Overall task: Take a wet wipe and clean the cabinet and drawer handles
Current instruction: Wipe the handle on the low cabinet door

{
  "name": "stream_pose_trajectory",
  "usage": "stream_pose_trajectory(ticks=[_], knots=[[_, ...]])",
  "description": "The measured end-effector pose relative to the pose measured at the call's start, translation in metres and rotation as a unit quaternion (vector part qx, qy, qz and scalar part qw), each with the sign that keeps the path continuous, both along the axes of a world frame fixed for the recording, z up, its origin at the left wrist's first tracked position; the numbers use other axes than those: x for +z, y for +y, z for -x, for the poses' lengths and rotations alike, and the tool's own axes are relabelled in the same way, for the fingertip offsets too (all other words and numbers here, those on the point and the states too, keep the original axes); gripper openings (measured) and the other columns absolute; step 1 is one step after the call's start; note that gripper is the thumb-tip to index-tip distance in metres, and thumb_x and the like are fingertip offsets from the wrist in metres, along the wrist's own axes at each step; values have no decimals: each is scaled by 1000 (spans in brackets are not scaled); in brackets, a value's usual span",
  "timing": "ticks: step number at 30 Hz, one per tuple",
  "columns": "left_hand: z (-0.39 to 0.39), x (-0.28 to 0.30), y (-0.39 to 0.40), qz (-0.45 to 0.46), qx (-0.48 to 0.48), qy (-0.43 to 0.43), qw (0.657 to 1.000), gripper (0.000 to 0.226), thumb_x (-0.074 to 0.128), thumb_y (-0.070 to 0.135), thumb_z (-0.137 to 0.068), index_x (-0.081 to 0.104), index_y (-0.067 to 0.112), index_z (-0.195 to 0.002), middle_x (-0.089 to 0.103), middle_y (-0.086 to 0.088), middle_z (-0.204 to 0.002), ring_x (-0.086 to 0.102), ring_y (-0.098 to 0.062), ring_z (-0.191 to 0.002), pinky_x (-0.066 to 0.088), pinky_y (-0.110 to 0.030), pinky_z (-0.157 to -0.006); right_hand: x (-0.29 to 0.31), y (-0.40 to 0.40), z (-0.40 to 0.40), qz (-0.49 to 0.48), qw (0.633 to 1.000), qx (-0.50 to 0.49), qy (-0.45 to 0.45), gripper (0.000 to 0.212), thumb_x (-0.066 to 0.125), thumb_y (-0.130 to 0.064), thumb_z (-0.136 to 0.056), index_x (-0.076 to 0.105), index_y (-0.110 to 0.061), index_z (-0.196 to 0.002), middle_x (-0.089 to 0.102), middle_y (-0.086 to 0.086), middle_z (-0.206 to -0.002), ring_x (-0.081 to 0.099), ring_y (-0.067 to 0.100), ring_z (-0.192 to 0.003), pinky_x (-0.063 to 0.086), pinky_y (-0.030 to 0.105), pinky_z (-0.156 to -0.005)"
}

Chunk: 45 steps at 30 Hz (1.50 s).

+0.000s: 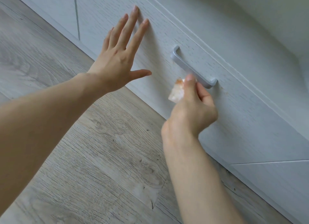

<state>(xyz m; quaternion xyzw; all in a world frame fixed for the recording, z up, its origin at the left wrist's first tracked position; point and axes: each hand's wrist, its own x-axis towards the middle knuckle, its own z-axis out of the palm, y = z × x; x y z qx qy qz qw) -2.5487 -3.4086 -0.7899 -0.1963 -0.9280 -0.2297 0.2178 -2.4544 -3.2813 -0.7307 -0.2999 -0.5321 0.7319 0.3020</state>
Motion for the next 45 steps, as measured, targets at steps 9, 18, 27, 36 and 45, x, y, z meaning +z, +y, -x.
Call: stream_pose_trajectory(ticks=[9, 18, 27, 36, 45], knots=[[-5, 7, 0, 22, 9, -8, 1000, 100, 46, 62, -81, -3, 12, -152, -9, -16, -158, -9, -32, -145, 2, -49, -116, 11, 48, -4, -155, 986, -61, 27, 6, 64, -7, -88, 69, -9, -90, 68, -8, -78, 65, -1, -71, 48, 9, -65], [-17, 18, 7, 61, 9, -21, 998, 98, 41, 64, -81, -4, 14, -153, -12, -11, -158, -12, -30, -145, 0, -47, -115, 12, 31, -26, -259, 962, 79, 28, 11, 70, -6, -83, 73, -9, -93, 71, 1, -91, 65, -9, -75, 48, 5, -66], [-42, 51, -37, 153, 71, -75, 983, 92, 42, 60, -87, -4, 15, -152, -12, -6, -159, -12, -26, -145, -4, -44, -117, 50, 4, 6, -266, 947, 182, 5, 13, 70, -14, -84, 71, -10, -97, 70, -5, -91, 64, -4, -80, 46, 3, -68], [-114, 159, -110, 217, 131, -261, 931, 88, 36, 61, -91, -10, 15, -151, -17, -3, -158, -14, -22, -145, -8, -40, -117, 158, -58, 0, -326, 894, 297, -75, 23, 68, -14, -85, 66, -10, -108, 64, -5, -88, 55, -10, -72, 38, -3, -62], [-141, 371, -188, 217, 166, -350, 896, 88, 27, 65, -92, -19, 17, -149, -22, -3, -156, -18, -23, -144, -9, -42, -118, 373, -127, -1, -364, 836, 374, -170, 29, 67, -17, -87, 63, -13, -115, 65, -1, -102, 56, 2, -84, 36, -6, -66]])
